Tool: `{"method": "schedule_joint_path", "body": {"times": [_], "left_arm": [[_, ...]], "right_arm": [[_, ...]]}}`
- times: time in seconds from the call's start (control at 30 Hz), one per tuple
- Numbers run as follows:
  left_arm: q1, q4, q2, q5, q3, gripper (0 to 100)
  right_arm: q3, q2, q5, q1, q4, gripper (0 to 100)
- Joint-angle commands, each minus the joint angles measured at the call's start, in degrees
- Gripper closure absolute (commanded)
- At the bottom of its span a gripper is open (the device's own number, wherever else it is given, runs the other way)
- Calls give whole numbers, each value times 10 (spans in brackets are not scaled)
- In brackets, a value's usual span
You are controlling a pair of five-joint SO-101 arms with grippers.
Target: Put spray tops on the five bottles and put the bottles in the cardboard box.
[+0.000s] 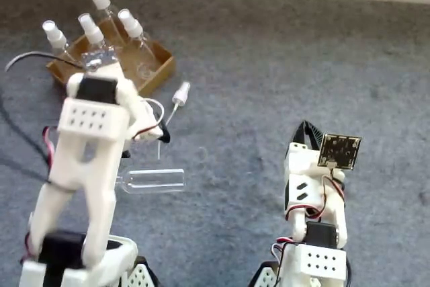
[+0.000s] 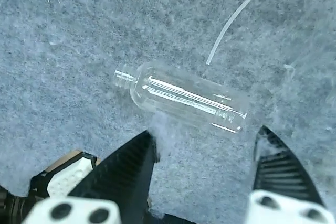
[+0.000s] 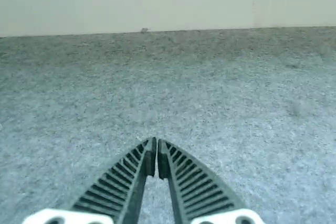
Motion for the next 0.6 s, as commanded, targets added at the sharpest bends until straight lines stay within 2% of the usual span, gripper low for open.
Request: {"method": "schedule_joint_path", "body": {"times": [0.0,0.23,0.57], "left_arm": [[-2,10,73,25,-21,755],[-2,6,144,25,44,755],[-1,-17,274,21,44,755]], "right_arm": [[102,-2,4,-7,1,991],[102,-4,4,-7,1,991],[102,-4,4,-7,1,991]]}}
